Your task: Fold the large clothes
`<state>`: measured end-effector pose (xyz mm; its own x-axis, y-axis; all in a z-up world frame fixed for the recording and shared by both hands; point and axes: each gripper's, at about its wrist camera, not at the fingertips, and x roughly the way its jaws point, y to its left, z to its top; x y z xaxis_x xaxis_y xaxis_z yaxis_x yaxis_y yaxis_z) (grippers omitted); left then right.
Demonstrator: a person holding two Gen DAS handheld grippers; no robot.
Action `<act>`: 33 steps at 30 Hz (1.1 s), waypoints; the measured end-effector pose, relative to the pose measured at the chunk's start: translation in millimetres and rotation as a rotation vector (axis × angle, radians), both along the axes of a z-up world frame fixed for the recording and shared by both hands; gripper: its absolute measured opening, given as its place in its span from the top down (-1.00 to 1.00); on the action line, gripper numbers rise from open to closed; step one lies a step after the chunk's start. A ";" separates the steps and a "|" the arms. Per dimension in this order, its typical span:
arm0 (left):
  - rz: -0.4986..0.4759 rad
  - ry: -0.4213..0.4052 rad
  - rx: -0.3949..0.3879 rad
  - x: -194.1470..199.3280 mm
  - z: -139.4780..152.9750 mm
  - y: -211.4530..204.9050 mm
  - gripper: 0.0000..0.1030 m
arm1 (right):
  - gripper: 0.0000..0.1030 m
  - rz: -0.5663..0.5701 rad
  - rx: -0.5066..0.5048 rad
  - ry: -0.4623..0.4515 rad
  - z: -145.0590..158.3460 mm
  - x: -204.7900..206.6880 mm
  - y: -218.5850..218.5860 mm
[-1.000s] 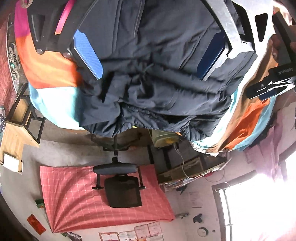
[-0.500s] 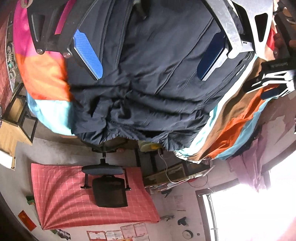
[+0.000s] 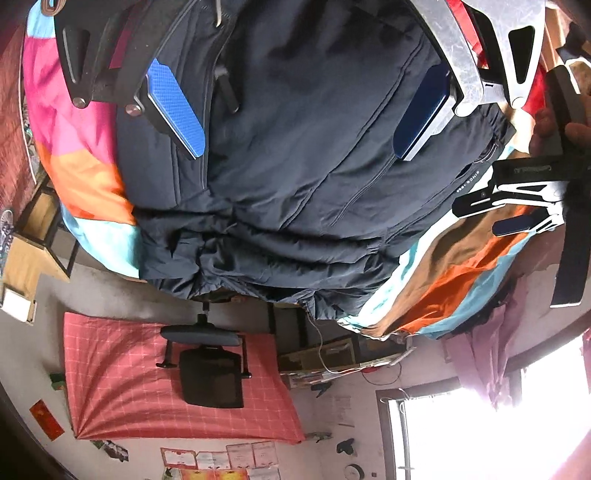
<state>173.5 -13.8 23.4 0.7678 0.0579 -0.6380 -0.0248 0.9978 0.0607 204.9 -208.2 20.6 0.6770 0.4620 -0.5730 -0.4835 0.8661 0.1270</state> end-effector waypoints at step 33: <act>-0.322 0.194 0.287 -105.0 -113.1 25.5 -0.97 | -0.99 0.063 -0.331 0.144 -91.6 -76.6 -7.4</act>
